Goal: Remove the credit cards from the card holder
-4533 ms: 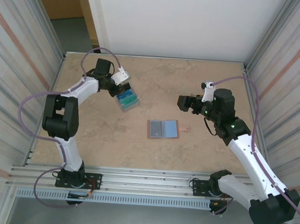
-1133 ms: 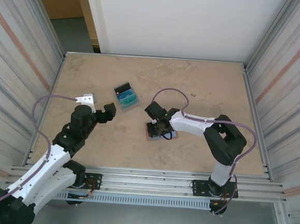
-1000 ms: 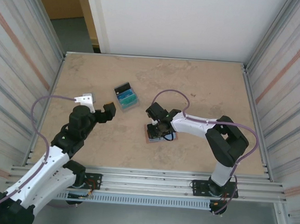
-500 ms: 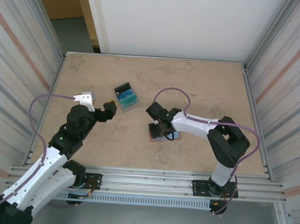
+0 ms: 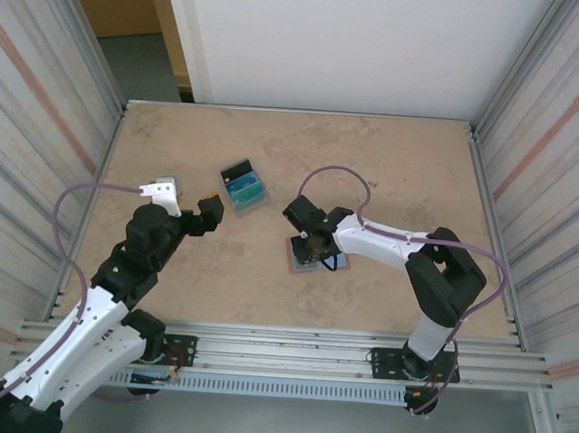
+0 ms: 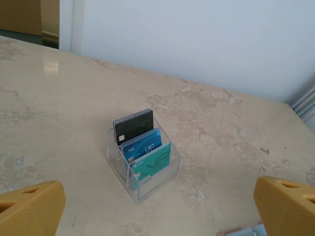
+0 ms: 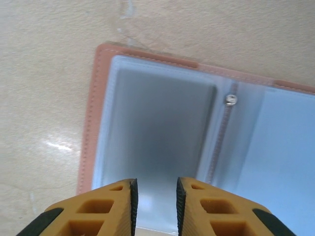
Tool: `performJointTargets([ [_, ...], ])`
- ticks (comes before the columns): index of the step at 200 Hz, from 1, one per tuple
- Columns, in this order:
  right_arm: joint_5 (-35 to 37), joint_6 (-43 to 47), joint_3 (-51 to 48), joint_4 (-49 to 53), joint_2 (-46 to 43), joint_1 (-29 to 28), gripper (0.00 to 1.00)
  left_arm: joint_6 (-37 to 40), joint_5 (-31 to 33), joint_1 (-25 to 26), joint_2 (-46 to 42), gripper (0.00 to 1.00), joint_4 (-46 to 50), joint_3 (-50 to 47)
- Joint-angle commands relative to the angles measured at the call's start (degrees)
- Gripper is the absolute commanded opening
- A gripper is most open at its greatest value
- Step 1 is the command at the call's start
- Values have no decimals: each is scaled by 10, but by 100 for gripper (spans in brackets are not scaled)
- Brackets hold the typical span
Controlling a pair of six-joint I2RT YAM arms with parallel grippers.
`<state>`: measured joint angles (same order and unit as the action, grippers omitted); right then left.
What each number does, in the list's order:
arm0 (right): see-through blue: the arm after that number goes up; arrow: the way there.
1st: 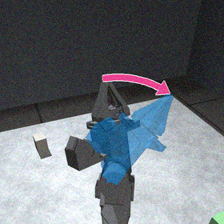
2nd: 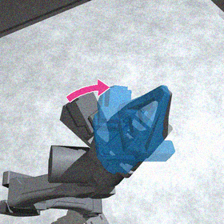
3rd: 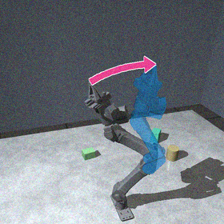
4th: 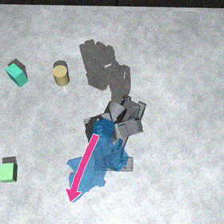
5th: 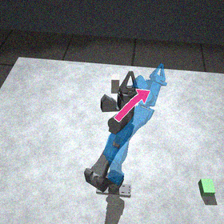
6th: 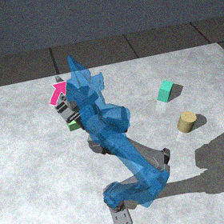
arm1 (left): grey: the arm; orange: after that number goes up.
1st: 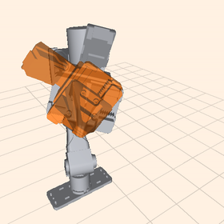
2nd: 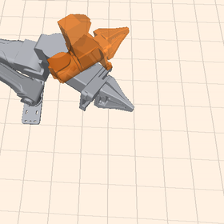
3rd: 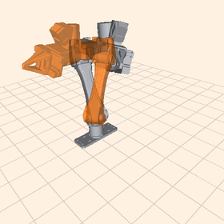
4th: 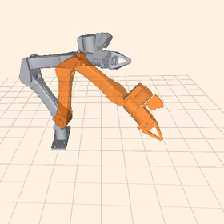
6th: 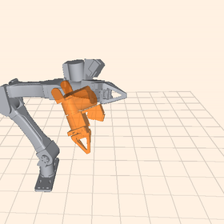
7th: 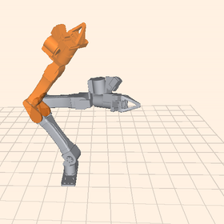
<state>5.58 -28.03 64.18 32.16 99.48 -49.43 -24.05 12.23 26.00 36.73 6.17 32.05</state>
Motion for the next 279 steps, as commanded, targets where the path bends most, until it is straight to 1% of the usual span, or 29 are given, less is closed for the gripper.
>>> performJointTargets([
  [1,-44,-3,3,-13,-13,-7,32,5,2,3,1,99,3,20],
  [30,-65,-5,-1,-14,-7,-8,36,3,-2,2,10,99,5,22],
  [80,-58,-6,-9,3,9,-11,39,-2,-8,3,21,99,2,24],
  [103,-56,-8,-15,0,16,-11,39,-3,-8,2,21,99,2,24],
  [146,-53,-13,-25,-6,25,-10,46,-4,-10,3,17,99,2,22],
  [163,-51,-14,-25,-6,28,-11,47,-5,-10,2,18,99,3,22],
  [197,-41,-15,-32,-8,31,-11,41,-5,-15,3,18,99,3,22],
  [243,-32,-15,-31,-5,20,-10,24,-1,-20,3,19,99,5,29],
  [267,-24,-14,-26,-1,12,-10,19,0,-21,3,22,99,6,34],
  [279,-24,-13,-26,0,8,-8,20,1,-21,5,25,99,6,36],
])
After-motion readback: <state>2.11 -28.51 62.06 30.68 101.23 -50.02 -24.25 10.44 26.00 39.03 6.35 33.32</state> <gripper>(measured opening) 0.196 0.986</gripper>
